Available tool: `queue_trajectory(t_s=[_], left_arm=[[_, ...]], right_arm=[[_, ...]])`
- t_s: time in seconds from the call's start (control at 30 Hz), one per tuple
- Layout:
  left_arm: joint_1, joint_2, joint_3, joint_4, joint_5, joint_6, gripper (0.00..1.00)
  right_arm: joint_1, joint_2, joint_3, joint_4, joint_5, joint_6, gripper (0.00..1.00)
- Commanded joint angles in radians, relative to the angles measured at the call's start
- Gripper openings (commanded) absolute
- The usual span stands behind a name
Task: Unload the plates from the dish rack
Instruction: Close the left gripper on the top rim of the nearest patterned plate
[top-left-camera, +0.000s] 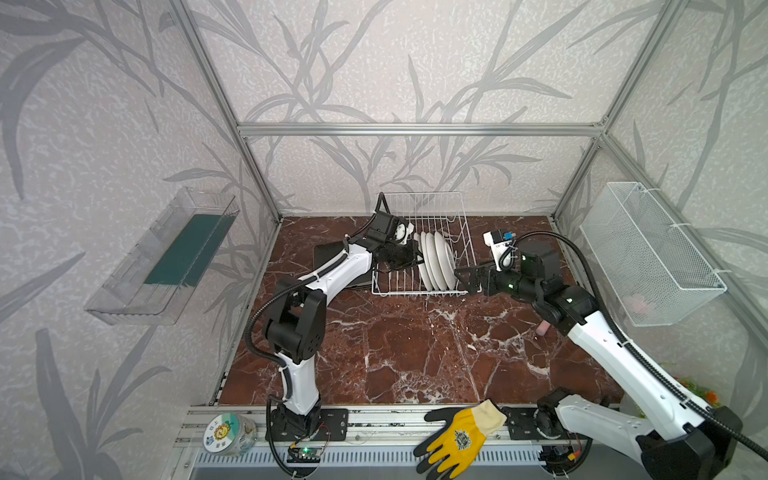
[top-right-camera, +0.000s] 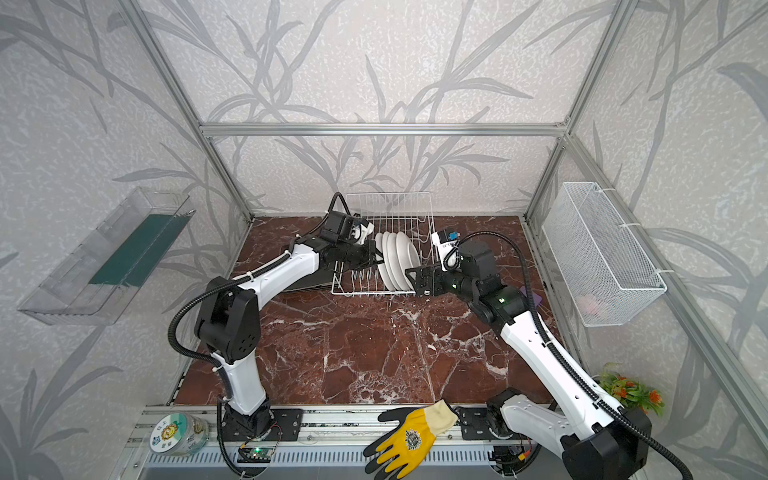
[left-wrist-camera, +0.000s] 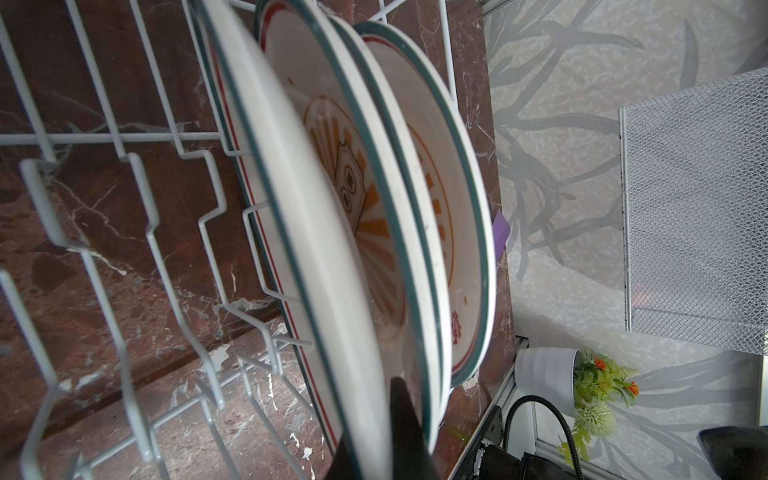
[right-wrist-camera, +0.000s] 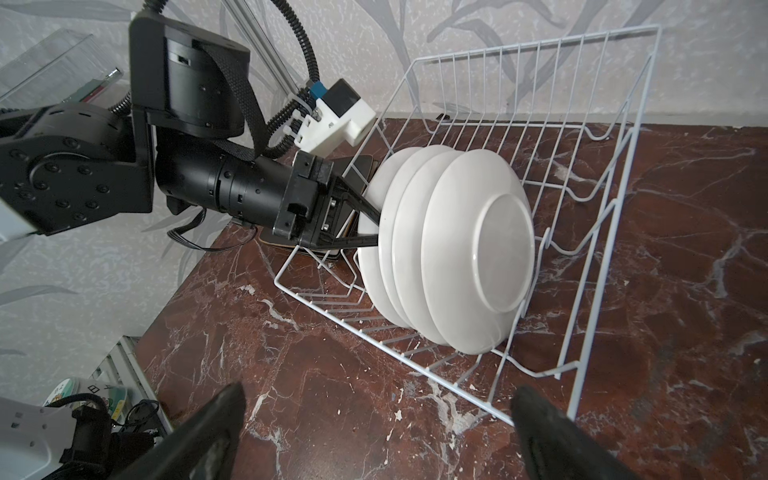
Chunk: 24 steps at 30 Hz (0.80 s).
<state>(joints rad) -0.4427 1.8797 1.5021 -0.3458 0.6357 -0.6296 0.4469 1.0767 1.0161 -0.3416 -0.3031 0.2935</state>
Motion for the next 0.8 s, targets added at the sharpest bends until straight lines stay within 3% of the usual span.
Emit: queue_trajectory(t_s=[0.0, 0.77], left_arm=[[0.008, -0.031, -0.023, -0.037, -0.047, -0.037, 0.00], [0.009, -0.113, -0.015, 0.023, 0.004, -0.101, 0.00]], right_arm=[[0.005, -0.018, 0.004, -0.004, 0.009, -0.012, 0.99], [0.006, -0.026, 0.007, -0.008, 0.009, -0.016, 0.99]])
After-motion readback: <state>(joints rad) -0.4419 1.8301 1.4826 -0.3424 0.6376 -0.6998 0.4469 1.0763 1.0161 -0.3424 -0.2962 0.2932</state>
